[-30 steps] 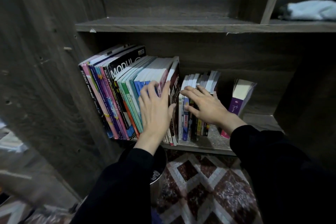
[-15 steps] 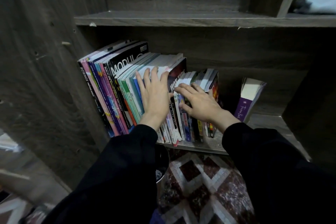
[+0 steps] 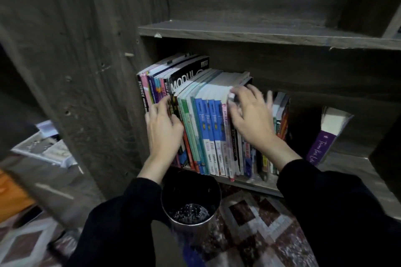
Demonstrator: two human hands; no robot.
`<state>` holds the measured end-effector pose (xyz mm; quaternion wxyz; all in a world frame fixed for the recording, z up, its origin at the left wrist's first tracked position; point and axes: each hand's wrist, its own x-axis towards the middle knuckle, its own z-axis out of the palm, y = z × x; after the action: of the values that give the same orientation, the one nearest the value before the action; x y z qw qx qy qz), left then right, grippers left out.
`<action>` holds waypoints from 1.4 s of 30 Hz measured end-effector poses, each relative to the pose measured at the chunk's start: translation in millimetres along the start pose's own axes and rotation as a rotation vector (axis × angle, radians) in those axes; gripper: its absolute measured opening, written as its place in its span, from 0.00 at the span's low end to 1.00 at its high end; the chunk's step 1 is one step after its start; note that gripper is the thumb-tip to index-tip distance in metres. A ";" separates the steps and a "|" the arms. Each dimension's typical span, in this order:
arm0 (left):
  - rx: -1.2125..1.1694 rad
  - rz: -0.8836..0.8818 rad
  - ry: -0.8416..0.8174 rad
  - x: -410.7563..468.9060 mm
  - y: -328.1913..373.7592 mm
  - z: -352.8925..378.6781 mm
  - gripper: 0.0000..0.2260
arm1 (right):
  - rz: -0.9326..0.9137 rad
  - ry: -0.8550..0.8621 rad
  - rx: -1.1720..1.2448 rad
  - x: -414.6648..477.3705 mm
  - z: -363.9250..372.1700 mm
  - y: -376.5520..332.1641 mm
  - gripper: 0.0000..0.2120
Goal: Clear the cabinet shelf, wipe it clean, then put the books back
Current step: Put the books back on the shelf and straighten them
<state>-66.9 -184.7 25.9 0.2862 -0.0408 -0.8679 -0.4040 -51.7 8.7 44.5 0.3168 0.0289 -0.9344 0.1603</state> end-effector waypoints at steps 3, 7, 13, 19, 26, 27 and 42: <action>0.015 0.009 -0.038 4.0 -6.6 -2.3 0.20 | -0.278 -0.083 -0.037 16.3 5.6 -40.9 0.24; -0.005 0.016 -0.001 8.0 -7.4 -5.9 0.18 | -0.419 -0.315 -0.106 33.6 22.9 -71.0 0.29; 0.001 0.114 -0.039 14.1 -10.5 -7.6 0.21 | -0.442 -0.252 -0.176 33.1 36.2 -65.7 0.29; 0.170 0.162 -0.186 24.9 -7.1 -5.6 0.27 | -0.415 -0.224 -0.098 27.9 31.8 -55.4 0.28; 0.218 0.114 -0.217 27.5 -4.4 -5.9 0.28 | -0.392 -0.235 -0.065 27.9 30.5 -56.1 0.28; 0.202 0.126 -0.201 24.2 -5.3 -6.3 0.27 | -0.392 -0.238 -0.065 28.1 30.7 -55.6 0.28; -0.124 0.239 0.193 -13.2 -17.6 -18.6 0.15 | -0.397 -0.253 -0.021 28.8 29.3 -56.4 0.28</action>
<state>-52.6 -207.9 16.5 0.4111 -0.1223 -0.7989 -0.4218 -82.9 -52.6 55.8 0.2227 0.2287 -0.9443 0.0805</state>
